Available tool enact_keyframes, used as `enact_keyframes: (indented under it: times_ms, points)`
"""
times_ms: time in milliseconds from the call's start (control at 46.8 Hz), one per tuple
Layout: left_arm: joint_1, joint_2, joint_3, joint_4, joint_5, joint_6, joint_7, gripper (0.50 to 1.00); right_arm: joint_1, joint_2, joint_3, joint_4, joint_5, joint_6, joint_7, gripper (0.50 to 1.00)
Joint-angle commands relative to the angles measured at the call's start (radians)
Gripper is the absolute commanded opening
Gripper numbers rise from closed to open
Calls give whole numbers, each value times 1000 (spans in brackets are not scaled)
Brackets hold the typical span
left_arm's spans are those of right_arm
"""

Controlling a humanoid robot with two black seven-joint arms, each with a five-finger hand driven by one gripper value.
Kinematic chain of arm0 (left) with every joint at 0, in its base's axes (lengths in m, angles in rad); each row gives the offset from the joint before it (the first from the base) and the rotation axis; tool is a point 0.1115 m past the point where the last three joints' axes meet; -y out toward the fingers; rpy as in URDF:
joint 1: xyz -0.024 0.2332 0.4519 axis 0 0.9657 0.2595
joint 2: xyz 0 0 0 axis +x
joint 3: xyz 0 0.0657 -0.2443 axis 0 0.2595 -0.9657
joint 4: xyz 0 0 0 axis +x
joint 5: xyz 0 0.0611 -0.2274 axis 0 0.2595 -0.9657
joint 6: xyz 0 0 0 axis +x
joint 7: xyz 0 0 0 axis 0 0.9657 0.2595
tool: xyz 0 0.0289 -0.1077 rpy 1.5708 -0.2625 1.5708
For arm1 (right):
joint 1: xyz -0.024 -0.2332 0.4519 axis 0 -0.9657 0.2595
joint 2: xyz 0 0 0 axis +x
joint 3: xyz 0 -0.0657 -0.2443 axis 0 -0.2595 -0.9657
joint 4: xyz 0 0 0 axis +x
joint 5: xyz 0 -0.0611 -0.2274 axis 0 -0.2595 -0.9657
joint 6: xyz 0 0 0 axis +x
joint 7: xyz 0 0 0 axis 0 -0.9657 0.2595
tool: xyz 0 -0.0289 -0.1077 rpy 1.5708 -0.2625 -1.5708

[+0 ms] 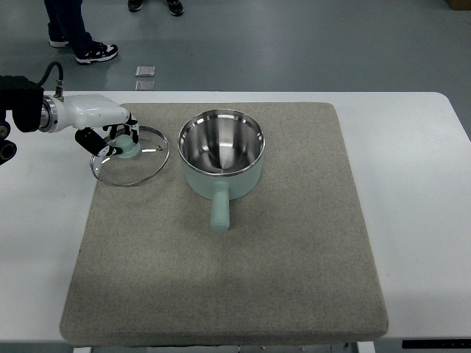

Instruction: Place lid left of pot with left hand

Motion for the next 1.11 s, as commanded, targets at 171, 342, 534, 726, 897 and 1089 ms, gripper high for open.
enact_keyframes:
  times_ms: [171, 342, 534, 726, 897, 1089]
  points:
    - [5, -8, 1, 0, -12, 4, 1, 885, 0, 0, 0, 0, 0, 0, 0, 924]
    - [-1, -8, 1, -2, -37, 5, 0, 992, 0, 0, 0, 0, 0, 0, 0, 924]
    - [-8, 3, -1, 21, -273, 5, 0, 994, 0, 0, 0, 0, 0, 0, 0, 924]
    - [-10, 8, -1, 106, -734, 5, 0, 994, 0, 0, 0, 0, 0, 0, 0, 924]
    - [4, 2, -11, 173, -1073, 5, -2, 994, 0, 0, 0, 0, 0, 0, 0, 924]
    - [4, -1, -14, 204, -1396, 1, -8, 992, 0, 0, 0, 0, 0, 0, 0, 924]
